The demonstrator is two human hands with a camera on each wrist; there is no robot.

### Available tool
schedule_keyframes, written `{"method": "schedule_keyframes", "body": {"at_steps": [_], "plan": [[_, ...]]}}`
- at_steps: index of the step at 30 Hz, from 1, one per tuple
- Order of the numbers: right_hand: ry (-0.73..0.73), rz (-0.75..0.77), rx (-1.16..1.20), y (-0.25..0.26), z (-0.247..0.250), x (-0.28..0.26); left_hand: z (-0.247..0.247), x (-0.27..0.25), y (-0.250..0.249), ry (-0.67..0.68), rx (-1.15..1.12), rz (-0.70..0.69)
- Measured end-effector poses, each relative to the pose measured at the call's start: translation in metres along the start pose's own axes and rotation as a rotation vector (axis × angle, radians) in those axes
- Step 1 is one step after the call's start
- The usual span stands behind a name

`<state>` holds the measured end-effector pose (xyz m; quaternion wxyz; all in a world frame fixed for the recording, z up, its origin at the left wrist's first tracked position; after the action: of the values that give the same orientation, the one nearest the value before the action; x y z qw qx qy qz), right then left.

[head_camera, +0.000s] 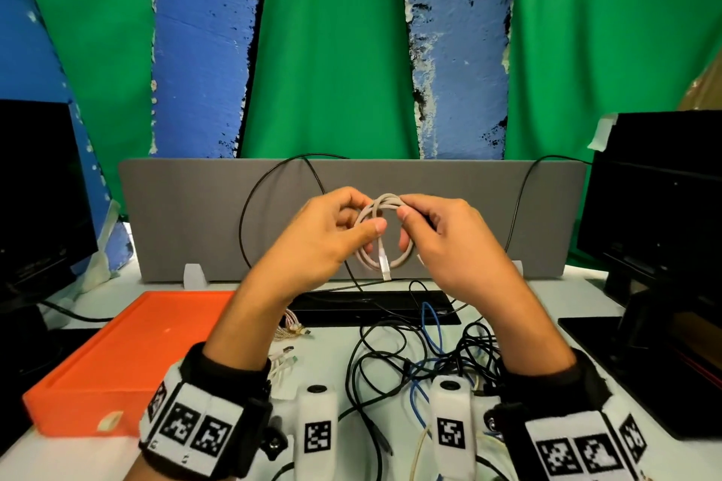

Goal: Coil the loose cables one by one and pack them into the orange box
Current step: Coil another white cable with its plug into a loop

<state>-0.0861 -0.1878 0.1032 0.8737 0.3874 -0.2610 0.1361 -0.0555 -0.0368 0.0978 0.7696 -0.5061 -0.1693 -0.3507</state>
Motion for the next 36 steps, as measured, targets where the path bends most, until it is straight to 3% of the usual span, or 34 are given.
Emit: {"method": "schedule_keyframes", "body": {"at_steps": [5,9,11,12,16,21,26,31,34,36], "plan": [[0.009,0.007,-0.006,0.009,-0.001,-0.004,-0.007,0.0,-0.008,-0.297,0.537,-0.096],[0.047,0.057,-0.074,0.014,-0.007,-0.008,-0.01,0.001,0.0,-0.253,0.83,-0.059],[0.055,0.03,-0.042,0.01,-0.005,-0.005,-0.01,-0.001,-0.004,-0.263,0.97,-0.105],[0.064,0.018,-0.03,0.008,-0.003,-0.004,-0.011,-0.001,-0.006,-0.247,0.916,-0.15],[0.065,0.001,-0.002,-0.002,0.004,0.0,-0.024,-0.001,-0.014,-0.086,0.355,-0.323],[0.037,-0.018,0.102,-0.013,0.007,0.004,-0.034,-0.003,-0.014,-0.093,0.452,-0.36],[0.168,-0.002,0.18,-0.003,0.007,-0.002,-0.015,-0.001,-0.018,-0.17,0.39,-0.39],[0.196,0.051,-0.184,0.002,0.024,-0.012,-0.004,-0.005,-0.027,-0.126,0.374,-0.362],[0.1,0.011,-0.391,0.0,0.031,-0.012,-0.005,-0.003,-0.024,-0.096,0.224,-0.301],[-0.036,0.024,-0.436,0.004,0.032,-0.009,-0.007,-0.001,-0.022,-0.109,-0.009,-0.241]]}}
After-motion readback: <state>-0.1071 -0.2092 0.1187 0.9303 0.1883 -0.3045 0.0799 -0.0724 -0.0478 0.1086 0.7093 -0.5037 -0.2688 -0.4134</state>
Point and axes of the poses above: each hand's wrist, its own x-axis towards the middle knuckle, its own z-axis out of the back of the hand, y = z × x, the point moved 6 cm from there along x, towards the middle knuckle, and after that the axes turned 8 degrees about -z, right-handed, at the moved point
